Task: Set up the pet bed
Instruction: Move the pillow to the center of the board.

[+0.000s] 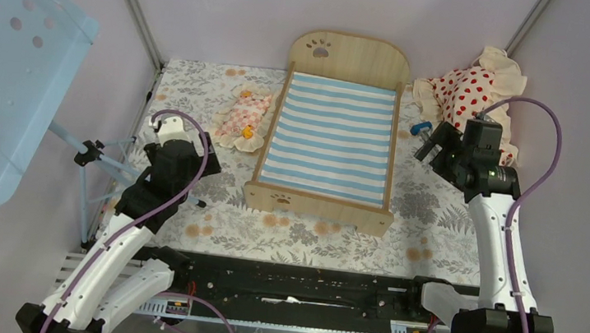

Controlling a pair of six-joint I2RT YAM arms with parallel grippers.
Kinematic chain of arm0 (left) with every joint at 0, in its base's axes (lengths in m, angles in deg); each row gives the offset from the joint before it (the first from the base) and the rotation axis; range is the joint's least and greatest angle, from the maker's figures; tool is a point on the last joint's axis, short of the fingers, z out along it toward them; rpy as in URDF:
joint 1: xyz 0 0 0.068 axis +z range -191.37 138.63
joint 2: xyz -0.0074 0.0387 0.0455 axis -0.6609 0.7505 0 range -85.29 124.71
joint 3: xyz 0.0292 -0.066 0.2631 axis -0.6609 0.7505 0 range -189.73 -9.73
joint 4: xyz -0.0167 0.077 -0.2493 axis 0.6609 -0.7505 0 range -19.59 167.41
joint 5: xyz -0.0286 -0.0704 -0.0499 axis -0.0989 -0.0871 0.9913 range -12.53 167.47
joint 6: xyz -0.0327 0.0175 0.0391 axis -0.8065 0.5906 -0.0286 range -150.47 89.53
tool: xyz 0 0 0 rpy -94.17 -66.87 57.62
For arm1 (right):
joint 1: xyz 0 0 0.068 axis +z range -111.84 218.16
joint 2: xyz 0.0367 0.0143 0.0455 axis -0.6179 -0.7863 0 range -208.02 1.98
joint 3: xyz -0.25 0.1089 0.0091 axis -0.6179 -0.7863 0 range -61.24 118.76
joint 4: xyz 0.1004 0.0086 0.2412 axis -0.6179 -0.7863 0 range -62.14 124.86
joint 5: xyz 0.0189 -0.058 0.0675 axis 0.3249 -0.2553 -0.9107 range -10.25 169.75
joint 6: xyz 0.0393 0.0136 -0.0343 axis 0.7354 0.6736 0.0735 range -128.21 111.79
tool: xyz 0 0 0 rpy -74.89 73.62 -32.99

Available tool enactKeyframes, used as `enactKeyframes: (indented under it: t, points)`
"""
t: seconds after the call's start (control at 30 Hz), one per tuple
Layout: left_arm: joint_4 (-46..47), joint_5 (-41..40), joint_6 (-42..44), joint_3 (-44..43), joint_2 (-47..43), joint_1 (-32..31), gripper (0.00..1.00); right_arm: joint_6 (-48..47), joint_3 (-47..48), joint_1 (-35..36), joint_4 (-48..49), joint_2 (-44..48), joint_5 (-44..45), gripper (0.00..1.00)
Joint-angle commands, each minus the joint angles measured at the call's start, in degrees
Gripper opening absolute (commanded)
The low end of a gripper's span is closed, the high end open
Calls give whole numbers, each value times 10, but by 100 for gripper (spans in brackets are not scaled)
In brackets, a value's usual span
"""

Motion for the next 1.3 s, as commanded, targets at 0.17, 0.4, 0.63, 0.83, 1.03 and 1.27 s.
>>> enactKeyframes:
  t: [0.17, 0.4, 0.63, 0.83, 1.03, 1.27]
  points:
    - [40, 71, -3, -31, 30, 2, 99, -73, 94, -2, -16, -20, -35, 100]
    - [49, 91, -23, -164, 221, 33, 99, -67, 111, -1, -9, -33, -41, 100]
    - [162, 290, -54, -249, 403, 125, 99, -58, 85, -2, 17, -33, -54, 100]
    - [240, 398, -73, -295, 508, 125, 94, -50, 80, -2, 34, -47, -47, 100]
    - [259, 410, -114, -321, 576, 118, 88, -32, 76, -2, 48, -47, -52, 100]
    - [277, 427, -156, -358, 665, 118, 82, -25, 64, -2, 63, -46, -40, 99]
